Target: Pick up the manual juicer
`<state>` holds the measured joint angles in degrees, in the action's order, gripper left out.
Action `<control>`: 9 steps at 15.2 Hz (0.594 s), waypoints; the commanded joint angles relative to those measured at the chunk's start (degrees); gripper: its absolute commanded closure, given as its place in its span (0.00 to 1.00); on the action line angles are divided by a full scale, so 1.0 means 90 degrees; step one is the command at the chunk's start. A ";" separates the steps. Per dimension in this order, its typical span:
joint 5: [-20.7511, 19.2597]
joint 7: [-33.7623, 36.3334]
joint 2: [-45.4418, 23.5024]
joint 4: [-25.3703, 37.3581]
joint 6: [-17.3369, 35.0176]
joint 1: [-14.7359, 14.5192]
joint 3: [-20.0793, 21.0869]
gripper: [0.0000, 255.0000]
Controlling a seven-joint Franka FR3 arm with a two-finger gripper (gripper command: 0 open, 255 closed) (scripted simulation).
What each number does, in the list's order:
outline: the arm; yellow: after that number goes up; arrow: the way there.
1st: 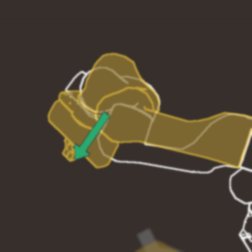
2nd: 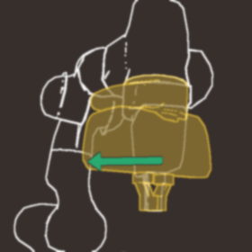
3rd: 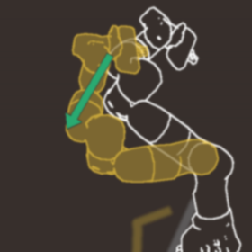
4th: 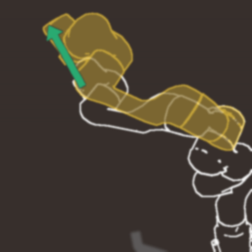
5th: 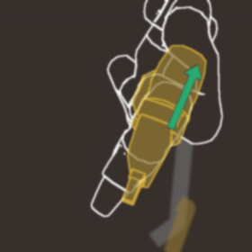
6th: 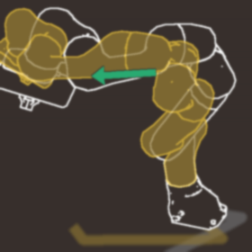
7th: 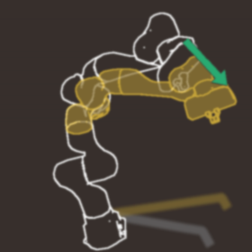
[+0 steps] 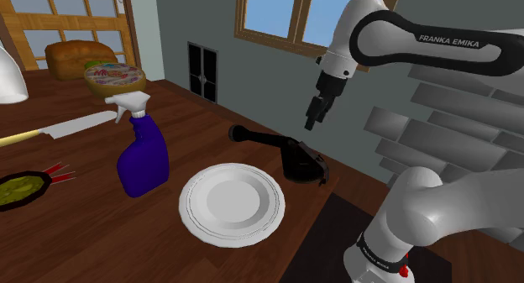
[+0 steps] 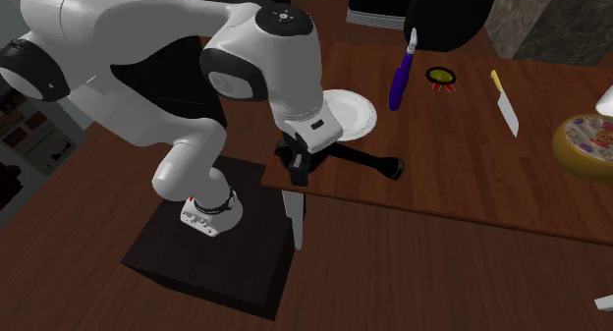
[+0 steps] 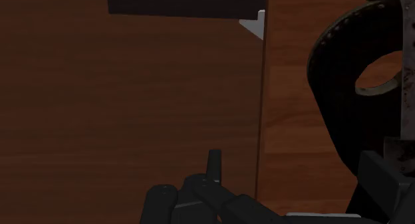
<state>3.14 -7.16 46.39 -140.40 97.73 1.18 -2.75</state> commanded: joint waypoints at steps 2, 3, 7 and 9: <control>0.0053 0.0169 -0.0342 0.0269 -0.0167 -0.0059 0.0155 0.00; 0.0102 0.0334 -0.0689 0.0546 -0.0338 -0.0112 0.0302 0.00; 0.0258 0.0987 -0.2108 0.1723 -0.1066 -0.0289 0.0825 0.00; 0.0315 0.1315 -0.2837 0.2352 -0.1454 -0.0372 0.1050 0.00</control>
<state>5.73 3.16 23.94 -122.07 86.82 -1.81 5.72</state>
